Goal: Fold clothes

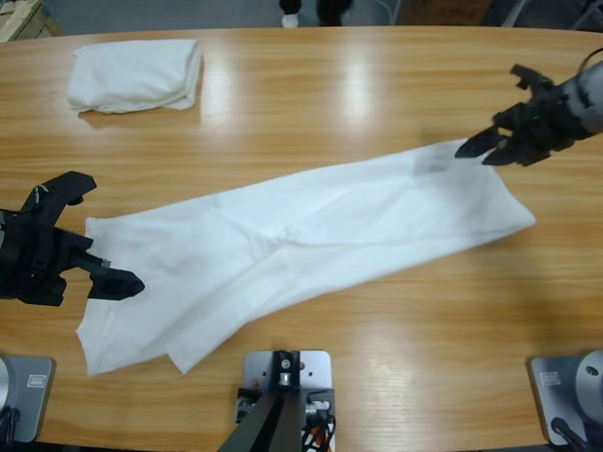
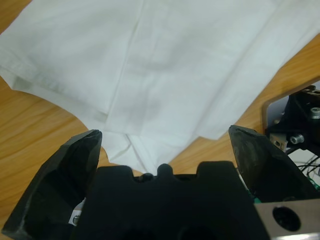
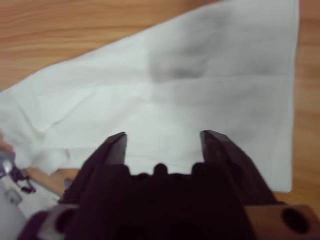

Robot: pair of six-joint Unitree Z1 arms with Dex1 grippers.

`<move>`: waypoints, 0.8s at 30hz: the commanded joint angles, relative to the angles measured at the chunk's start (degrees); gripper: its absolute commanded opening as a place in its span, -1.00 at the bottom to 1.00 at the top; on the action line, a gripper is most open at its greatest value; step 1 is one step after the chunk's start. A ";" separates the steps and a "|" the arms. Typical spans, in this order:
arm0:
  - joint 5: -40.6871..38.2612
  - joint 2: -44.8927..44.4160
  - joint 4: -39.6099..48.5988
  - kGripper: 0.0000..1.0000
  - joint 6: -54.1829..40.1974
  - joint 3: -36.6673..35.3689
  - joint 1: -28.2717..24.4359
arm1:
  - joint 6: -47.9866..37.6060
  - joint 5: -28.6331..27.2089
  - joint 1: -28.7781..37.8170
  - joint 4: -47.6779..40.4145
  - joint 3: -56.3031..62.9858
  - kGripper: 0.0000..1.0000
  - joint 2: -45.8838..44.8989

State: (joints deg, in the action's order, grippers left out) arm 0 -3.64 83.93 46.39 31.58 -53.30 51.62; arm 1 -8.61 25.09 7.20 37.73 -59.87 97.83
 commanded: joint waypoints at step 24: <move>-1.20 0.46 -0.24 0.97 0.48 1.94 1.91 | 10.11 6.71 -19.86 -2.40 2.79 0.46 21.42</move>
State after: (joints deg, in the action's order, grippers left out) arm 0 -4.16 83.82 46.39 31.58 -53.22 53.01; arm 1 1.51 31.28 -12.08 35.53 -59.49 111.97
